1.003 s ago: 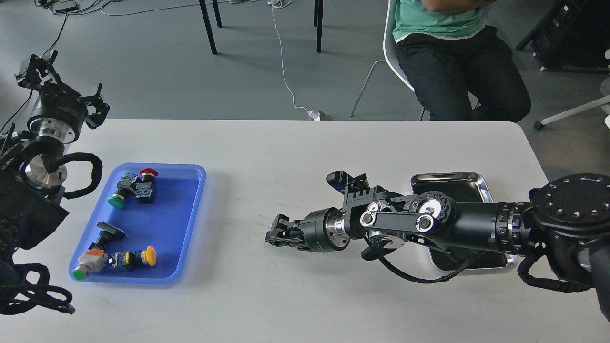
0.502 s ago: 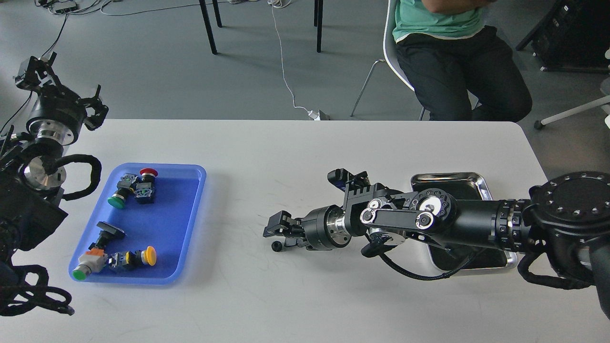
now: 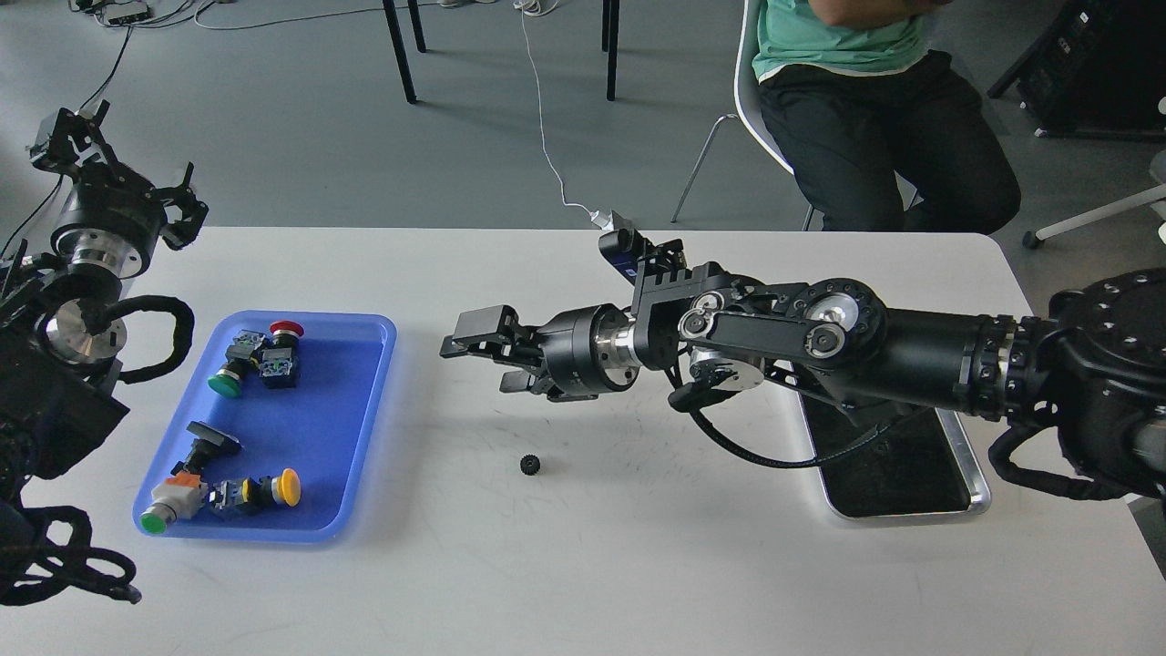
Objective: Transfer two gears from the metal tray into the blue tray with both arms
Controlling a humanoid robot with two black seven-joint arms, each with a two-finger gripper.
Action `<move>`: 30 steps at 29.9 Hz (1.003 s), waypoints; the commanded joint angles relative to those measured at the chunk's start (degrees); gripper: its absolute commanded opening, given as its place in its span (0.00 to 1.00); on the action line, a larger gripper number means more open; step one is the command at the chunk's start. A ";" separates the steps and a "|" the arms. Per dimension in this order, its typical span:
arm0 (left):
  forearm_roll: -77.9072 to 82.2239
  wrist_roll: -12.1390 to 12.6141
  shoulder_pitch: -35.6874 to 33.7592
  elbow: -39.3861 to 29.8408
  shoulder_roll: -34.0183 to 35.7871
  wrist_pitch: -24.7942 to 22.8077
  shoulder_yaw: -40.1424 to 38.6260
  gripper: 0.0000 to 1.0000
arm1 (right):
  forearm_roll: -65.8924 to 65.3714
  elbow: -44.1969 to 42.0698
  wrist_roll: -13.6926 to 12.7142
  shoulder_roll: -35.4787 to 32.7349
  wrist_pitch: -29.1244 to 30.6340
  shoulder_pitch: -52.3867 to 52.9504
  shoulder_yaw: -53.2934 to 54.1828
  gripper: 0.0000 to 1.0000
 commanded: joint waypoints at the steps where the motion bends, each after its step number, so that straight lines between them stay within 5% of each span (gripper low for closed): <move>1: 0.06 0.16 -0.07 -0.04 -0.01 0.00 0.77 0.99 | 1.94 2.49 0.13 -10.99 0.03 -1.55 6.45 0.88; 7: 1.28 0.25 -1.30 -0.21 -0.19 0.00 4.54 0.99 | 4.50 3.90 0.92 -26.48 -0.06 -10.24 21.28 0.88; 15: 12.70 0.25 -7.01 -3.89 -0.63 0.00 8.24 0.99 | 5.72 2.85 0.92 -33.79 1.52 -32.82 51.79 0.90; 21: 27.27 0.25 -8.07 -25.56 5.16 0.00 8.24 0.99 | 11.62 1.44 0.92 -34.14 1.87 -45.40 64.11 0.93; 26: 44.58 0.34 -6.93 -51.84 13.77 0.00 8.33 0.99 | 13.81 1.18 1.97 -34.14 1.87 -48.49 65.26 0.95; 30: 57.68 0.34 -2.64 -65.14 18.87 2.85 8.24 0.99 | 14.17 1.18 2.59 -34.23 2.22 -49.28 65.26 0.97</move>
